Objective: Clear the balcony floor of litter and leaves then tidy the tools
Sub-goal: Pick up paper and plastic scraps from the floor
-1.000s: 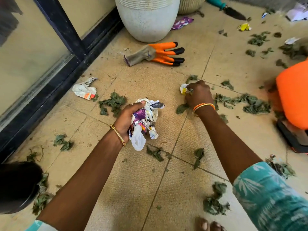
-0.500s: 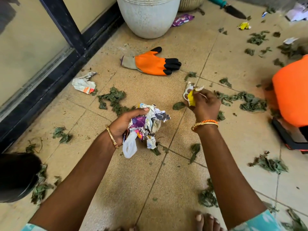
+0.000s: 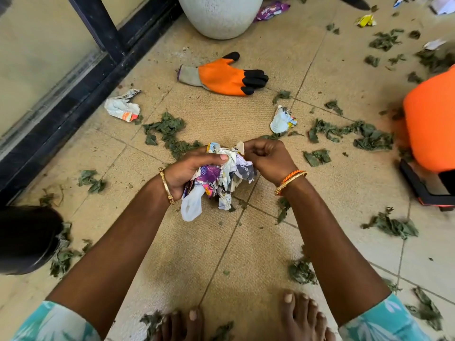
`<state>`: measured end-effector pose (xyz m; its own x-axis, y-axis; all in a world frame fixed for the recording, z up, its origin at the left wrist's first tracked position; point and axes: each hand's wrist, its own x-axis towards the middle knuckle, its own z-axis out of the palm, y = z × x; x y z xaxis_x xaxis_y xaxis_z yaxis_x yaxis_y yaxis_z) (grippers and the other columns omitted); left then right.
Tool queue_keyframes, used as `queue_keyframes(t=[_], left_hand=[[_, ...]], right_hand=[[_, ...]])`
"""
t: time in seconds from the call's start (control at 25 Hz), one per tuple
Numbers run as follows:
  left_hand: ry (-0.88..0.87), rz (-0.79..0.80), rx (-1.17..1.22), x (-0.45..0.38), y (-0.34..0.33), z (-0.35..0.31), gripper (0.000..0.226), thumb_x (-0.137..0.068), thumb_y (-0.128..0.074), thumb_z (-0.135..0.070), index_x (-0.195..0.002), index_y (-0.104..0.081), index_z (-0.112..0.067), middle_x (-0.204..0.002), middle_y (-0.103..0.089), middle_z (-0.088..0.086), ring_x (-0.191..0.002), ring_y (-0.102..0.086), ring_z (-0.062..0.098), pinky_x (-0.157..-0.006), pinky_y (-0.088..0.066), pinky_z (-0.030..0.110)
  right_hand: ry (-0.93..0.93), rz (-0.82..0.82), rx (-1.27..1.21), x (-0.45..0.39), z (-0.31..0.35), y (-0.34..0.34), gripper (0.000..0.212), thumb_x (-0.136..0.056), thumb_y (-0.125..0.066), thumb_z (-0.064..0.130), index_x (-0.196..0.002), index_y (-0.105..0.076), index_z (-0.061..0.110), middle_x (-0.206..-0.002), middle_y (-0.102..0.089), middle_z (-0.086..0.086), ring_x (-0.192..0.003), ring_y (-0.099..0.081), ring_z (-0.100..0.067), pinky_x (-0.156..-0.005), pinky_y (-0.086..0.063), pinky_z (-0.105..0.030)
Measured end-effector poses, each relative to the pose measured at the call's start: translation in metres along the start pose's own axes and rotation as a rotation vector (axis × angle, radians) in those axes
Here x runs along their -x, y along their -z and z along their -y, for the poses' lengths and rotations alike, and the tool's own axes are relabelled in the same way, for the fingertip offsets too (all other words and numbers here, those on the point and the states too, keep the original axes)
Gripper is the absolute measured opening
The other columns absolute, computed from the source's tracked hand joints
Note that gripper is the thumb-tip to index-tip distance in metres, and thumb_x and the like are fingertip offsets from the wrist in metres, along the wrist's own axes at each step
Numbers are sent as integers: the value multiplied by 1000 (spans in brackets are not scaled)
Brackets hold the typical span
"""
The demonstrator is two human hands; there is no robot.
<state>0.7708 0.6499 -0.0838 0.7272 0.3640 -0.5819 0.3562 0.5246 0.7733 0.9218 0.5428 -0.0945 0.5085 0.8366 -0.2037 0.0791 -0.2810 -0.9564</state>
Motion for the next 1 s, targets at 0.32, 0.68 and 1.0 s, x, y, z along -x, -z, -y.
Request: queue_keyframes(t=[0.32, 0.68, 1.0], left_hand=[[10, -89, -31, -2, 0, 7, 74, -47, -82, -33, -111, -64, -1, -109, -69, 16, -101, -65, 32, -102, -43, 48], [34, -80, 136, 5, 8, 6, 34, -69, -70, -18, -101, -68, -6, -86, -74, 10, -74, -71, 23, -76, -57, 32], [17, -130, 271, 33, 23, 10, 35, -73, -59, -23, -102, -67, -4, -87, -74, 11, -70, -70, 23, -68, -58, 29]], right_hand=[[-108, -304, 98, -21, -10, 30, 10, -84, -64, 4, -82, -64, 14, -73, -63, -2, -68, -59, -16, -67, -51, -31], [-279, -410, 809, -98, -23, 65, 44, -80, -67, 40, -111, -64, 8, -116, -61, -17, -113, -53, -36, -96, -44, -45], [98, -367, 85, -75, 27, 13, 3, -83, -67, 12, -83, -68, 9, -79, -62, 1, -71, -54, -4, -69, -43, -22]])
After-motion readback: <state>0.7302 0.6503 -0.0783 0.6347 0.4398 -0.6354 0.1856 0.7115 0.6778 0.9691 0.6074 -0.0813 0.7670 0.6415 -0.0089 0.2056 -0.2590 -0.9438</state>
